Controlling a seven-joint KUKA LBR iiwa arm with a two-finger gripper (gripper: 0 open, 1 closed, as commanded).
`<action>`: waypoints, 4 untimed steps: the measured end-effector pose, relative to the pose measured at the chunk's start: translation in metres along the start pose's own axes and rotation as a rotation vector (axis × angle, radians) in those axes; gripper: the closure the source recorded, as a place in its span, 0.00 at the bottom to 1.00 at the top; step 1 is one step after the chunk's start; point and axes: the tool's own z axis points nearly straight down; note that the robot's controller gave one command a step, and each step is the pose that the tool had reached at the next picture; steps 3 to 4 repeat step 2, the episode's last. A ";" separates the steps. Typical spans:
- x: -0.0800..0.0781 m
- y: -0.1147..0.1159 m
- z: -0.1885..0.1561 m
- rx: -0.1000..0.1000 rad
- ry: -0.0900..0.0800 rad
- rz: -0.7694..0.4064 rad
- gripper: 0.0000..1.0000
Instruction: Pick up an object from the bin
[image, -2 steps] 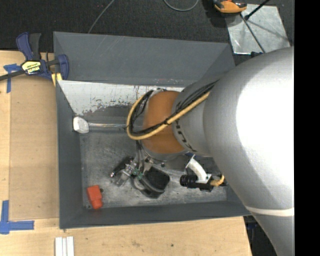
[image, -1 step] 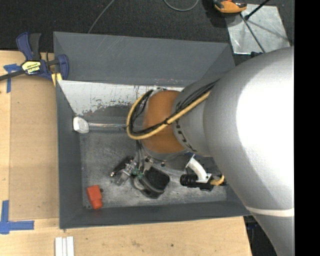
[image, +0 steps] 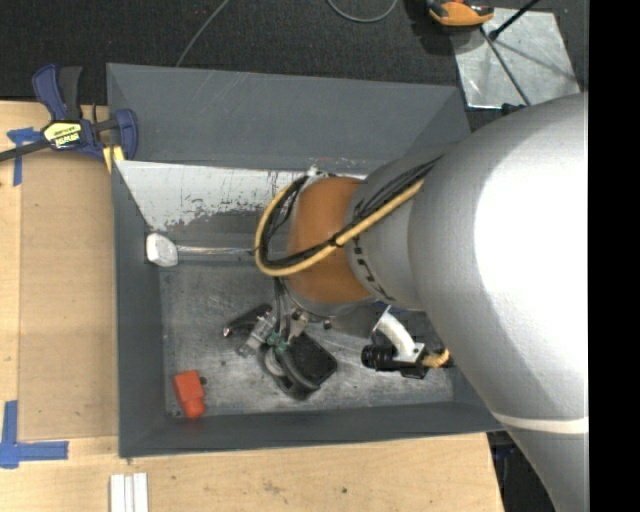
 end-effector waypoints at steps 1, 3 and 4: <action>-0.001 -0.001 -0.034 0.009 0.008 -0.001 1.00; -0.003 -0.002 -0.104 0.007 0.007 -0.003 1.00; -0.003 -0.002 -0.104 0.007 0.007 -0.003 1.00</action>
Offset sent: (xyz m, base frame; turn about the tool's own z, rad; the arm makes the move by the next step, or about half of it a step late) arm -0.0002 0.0001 0.0336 0.0000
